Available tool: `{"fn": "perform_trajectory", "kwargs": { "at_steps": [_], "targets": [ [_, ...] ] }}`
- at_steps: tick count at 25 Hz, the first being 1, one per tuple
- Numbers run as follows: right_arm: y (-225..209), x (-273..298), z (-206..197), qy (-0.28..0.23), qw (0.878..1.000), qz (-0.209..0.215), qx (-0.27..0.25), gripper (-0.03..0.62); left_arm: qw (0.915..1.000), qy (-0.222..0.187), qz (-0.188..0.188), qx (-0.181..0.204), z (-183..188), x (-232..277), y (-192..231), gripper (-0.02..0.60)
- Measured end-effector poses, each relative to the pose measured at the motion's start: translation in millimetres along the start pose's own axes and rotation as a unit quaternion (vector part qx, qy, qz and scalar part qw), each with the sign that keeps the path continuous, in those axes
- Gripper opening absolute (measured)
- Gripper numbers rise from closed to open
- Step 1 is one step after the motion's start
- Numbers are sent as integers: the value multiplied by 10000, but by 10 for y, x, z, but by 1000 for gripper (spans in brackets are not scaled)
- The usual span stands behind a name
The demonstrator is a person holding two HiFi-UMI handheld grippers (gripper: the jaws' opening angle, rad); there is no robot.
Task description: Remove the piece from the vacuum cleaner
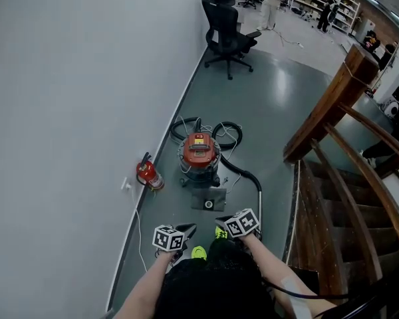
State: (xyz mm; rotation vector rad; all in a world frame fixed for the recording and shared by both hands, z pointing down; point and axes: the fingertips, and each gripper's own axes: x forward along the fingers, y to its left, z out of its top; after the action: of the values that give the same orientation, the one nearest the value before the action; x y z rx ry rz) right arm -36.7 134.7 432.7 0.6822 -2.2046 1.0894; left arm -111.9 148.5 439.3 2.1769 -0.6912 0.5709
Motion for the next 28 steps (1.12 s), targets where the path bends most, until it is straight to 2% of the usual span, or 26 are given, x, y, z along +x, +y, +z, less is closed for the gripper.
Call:
{"fn": "perform_trajectory", "kwargs": {
  "at_steps": [7,12,20,25,28],
  "targets": [
    [161,-45,-6,-334,9993,-62,-177,14,9995,-259,-141,112,27,-41,-208,9],
    [265,-134,68,-555,9982,-55,-215,14,9994,-342,-36,21,54,-201,-162,9],
    [375,-266,11,-713,9968,-12,-360,14,9948,-879,509,-64,148,-434,-107,9],
    [388,-292,-48,-750,9963,58,-410,14,9947,-814,618,-67,55,-406,-126,9],
    [419,-327,-96,-812,9960,72,-363,14,9932,-565,956,344,-59,-445,-117,9]
  ]
}}
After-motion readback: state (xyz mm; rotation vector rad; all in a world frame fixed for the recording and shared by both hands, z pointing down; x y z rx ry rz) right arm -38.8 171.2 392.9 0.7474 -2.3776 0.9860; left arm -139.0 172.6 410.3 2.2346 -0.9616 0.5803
